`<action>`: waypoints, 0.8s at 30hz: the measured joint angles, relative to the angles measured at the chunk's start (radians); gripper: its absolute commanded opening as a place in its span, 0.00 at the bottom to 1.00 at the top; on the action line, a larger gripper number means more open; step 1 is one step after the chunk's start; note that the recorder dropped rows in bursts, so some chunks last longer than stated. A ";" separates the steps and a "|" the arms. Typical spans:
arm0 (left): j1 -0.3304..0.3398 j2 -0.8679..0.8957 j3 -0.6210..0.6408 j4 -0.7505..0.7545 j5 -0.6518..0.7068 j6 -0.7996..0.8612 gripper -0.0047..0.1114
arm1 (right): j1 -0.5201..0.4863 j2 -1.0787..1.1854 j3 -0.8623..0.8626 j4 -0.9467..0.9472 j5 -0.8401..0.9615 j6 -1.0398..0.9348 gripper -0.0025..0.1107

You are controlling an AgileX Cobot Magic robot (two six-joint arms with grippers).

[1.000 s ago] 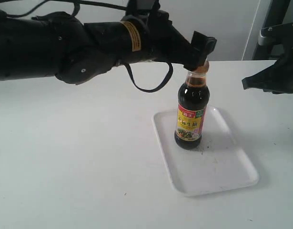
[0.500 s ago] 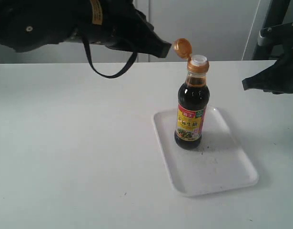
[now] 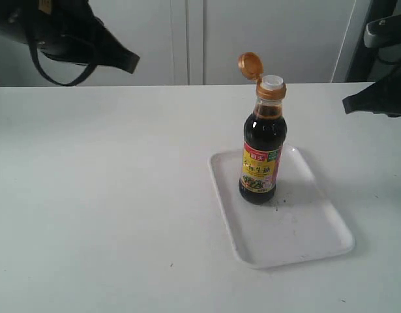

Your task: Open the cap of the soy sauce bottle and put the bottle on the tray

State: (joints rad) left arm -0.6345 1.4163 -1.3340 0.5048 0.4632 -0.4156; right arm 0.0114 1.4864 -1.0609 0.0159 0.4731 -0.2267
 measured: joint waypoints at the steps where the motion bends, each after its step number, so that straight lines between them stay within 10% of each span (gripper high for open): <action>1: 0.018 0.000 0.000 -0.002 0.012 0.011 0.04 | 0.000 -0.008 0.000 -0.002 0.006 0.000 0.02; 7: 0.196 0.000 0.000 -0.002 0.269 0.132 0.04 | 0.000 -0.057 0.000 -0.006 0.025 0.000 0.02; 14: 0.227 -0.002 0.000 -0.185 0.664 0.201 0.04 | 0.000 -0.057 0.000 -0.016 0.086 -0.004 0.02; 24: 0.237 -0.002 -0.002 -0.308 0.664 0.229 0.04 | 0.000 -0.080 0.000 -0.025 0.284 0.008 0.02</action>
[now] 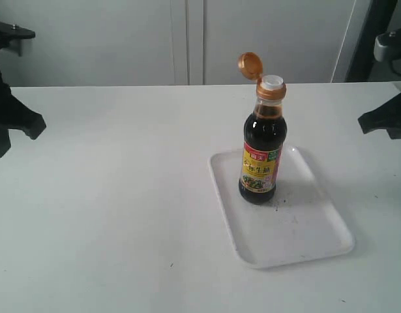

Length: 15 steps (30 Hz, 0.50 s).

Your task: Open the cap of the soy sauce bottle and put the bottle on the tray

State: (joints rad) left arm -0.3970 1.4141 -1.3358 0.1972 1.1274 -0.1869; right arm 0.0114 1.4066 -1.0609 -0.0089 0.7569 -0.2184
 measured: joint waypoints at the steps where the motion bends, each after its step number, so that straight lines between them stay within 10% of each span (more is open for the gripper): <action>1: 0.011 0.000 0.000 -0.005 0.000 0.000 0.04 | 0.000 -0.010 0.000 0.000 0.016 0.003 0.02; 15: 0.262 -0.011 0.022 -0.014 0.000 0.044 0.04 | 0.119 -0.200 0.000 0.009 0.078 0.008 0.02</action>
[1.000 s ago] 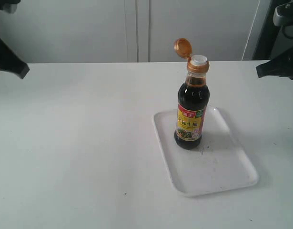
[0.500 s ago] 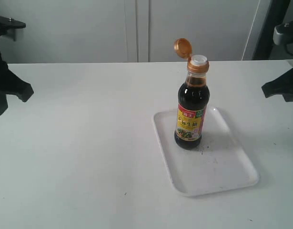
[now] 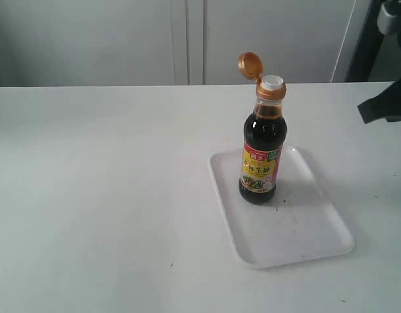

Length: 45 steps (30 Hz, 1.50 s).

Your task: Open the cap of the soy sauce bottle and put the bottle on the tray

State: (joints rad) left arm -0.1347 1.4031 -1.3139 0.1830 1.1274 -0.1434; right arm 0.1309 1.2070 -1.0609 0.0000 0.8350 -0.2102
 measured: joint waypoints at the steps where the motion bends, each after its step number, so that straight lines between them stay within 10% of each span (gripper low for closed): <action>1: 0.004 -0.012 0.021 0.000 0.000 0.002 0.04 | 0.018 -0.014 0.000 0.000 0.000 0.000 0.02; 45: 0.007 -0.968 0.818 -0.033 -0.701 -0.111 0.04 | 0.059 -0.957 0.650 0.028 -0.581 0.112 0.02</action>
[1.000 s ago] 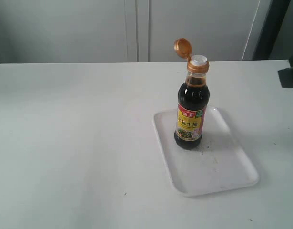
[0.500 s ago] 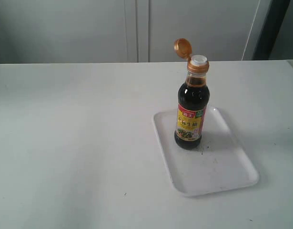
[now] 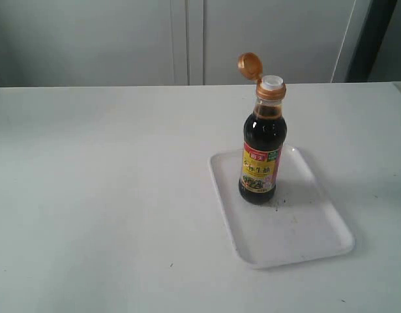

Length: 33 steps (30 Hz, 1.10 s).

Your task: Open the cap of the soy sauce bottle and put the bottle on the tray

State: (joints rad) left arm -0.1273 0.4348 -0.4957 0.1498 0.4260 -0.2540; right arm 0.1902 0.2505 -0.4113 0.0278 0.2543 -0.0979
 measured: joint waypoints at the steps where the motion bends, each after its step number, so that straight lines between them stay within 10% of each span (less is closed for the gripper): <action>1: 0.000 -0.015 0.012 -0.002 -0.002 0.000 0.04 | 0.000 -0.006 0.013 0.000 -0.005 0.002 0.02; 33: 0.000 -0.198 0.038 -0.011 0.003 0.000 0.04 | 0.000 -0.016 0.069 0.000 -0.029 0.002 0.02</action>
State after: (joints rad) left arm -0.1273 0.2367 -0.4572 0.1393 0.4293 -0.2540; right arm 0.1902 0.2347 -0.3422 0.0278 0.2250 -0.0958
